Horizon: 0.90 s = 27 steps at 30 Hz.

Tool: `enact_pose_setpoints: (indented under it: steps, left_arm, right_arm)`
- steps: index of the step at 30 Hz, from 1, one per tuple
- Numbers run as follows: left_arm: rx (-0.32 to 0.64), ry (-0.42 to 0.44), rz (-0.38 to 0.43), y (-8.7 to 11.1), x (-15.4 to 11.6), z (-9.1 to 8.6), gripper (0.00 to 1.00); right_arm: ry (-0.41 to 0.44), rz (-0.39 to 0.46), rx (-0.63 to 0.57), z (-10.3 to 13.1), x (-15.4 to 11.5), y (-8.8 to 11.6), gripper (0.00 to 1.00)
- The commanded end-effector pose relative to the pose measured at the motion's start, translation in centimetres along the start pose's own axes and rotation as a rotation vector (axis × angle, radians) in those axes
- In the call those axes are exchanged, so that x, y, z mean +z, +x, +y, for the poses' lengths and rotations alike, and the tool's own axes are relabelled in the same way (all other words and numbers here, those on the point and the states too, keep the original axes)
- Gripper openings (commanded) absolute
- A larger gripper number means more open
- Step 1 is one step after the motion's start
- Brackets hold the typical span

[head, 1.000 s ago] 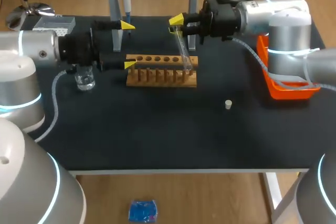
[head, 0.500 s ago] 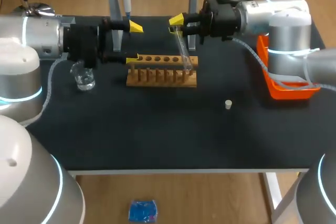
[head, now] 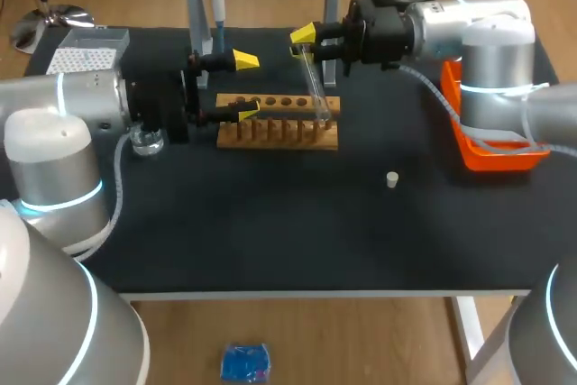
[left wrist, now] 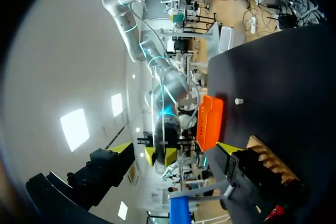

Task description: Invert the test tube, pick up the pipette, mount the tip to pipette, aspirate from beaker and dispense into the tube, eject the tip, return the pipette, and cap with the stopper.

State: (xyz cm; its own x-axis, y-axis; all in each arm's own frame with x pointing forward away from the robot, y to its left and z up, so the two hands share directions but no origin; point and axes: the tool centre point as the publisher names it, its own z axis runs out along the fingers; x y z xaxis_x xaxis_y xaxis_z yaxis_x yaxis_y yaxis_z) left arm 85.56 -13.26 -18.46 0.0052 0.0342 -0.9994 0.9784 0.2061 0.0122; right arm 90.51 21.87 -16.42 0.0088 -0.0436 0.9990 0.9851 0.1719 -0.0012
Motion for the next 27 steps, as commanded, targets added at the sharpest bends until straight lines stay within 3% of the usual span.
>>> enact_pose_setpoints:
  steps: [1, 11, 16, 27]
  left_arm:
    - [0.001, -0.001, 0.024, -1.5, 0.6, 0.0, 1.00]
    - [-0.045, -0.004, 0.051, -3.0, 3.2, -0.7, 1.00]
    - [-0.028, 0.035, 0.015, -3.0, 4.5, -0.7, 1.00]
    - [-0.024, 0.105, 0.018, -3.5, 7.1, -1.2, 1.00]
  right_arm:
    - [-0.002, -0.002, -0.001, 0.0, 0.0, 0.1, 0.00]
    - [-0.002, -0.002, -0.001, 0.0, 0.0, 0.1, 0.00]
    - [-0.002, -0.002, -0.001, 0.0, 0.0, 0.1, 0.00]
    - [-0.002, -0.002, -0.001, 0.0, 0.0, 0.1, 0.00]
